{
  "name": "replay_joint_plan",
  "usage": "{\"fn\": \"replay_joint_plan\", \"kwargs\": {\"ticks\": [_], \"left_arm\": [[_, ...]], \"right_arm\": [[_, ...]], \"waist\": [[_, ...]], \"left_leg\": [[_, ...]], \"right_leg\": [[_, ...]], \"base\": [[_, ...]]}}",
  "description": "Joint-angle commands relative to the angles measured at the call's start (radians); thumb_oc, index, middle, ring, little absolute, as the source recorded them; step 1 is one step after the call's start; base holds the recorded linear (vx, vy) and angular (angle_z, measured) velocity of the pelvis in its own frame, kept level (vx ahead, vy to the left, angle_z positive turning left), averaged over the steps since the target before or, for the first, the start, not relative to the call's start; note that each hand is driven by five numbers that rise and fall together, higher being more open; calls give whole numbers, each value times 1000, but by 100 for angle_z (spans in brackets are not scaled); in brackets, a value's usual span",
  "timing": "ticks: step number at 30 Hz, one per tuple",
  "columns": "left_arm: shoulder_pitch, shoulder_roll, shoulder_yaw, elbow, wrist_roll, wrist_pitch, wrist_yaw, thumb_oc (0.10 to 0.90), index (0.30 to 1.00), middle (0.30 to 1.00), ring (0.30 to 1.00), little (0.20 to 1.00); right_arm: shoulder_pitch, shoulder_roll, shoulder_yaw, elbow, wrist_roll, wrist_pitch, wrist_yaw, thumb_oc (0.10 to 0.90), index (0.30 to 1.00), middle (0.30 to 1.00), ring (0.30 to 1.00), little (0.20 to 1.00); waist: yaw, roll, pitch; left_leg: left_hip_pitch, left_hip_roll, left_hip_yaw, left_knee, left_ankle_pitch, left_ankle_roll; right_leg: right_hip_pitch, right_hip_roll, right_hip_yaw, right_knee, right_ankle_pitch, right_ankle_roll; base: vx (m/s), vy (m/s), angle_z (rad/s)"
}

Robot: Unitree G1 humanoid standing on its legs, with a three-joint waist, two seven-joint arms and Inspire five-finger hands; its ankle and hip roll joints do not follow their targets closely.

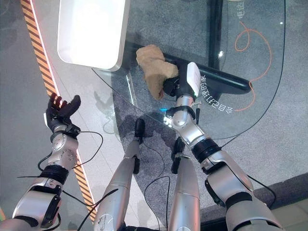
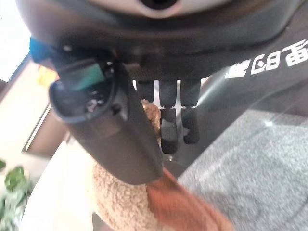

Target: Wipe the table with a cloth and put it in the basket.

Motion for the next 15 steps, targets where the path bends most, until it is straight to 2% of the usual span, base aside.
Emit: {"fn": "replay_joint_plan", "kwargs": {"ticks": [1,6,11,15], "left_arm": [[-17,75,90,-92,-2,-163,54,800,900,900,900,900],[8,35,125,-253,29,-197,72,800,900,900,900,900],[29,5,135,-426,63,-159,57,800,900,900,900,900],[60,-6,142,-527,45,-156,-12,800,900,900,900,900]], "right_arm": [[-12,-21,-94,-186,-101,-138,-100,100,300,300,300,200],[53,-24,-173,-305,-151,-164,-91,100,300,300,300,200],[96,-19,-242,-388,-183,-186,-50,100,300,300,300,200],[132,-8,-280,-460,-199,-210,-31,100,300,300,300,200]], "waist": [[-18,-42,-20],[-28,-42,-20],[-32,-44,-20],[-34,-46,-20]], "left_leg": [[14,-49,38,167,-204,34],[5,-48,39,174,-211,36],[5,-49,41,169,-212,38],[8,-50,43,163,-212,40]], "right_leg": [[47,9,19,-274,189,70],[36,14,30,-267,185,71],[40,13,30,-276,187,74],[48,13,29,-289,191,75]], "base": [[0,0,0],[0,1,-1],[-1,-2,-2],[0,0,0]]}}
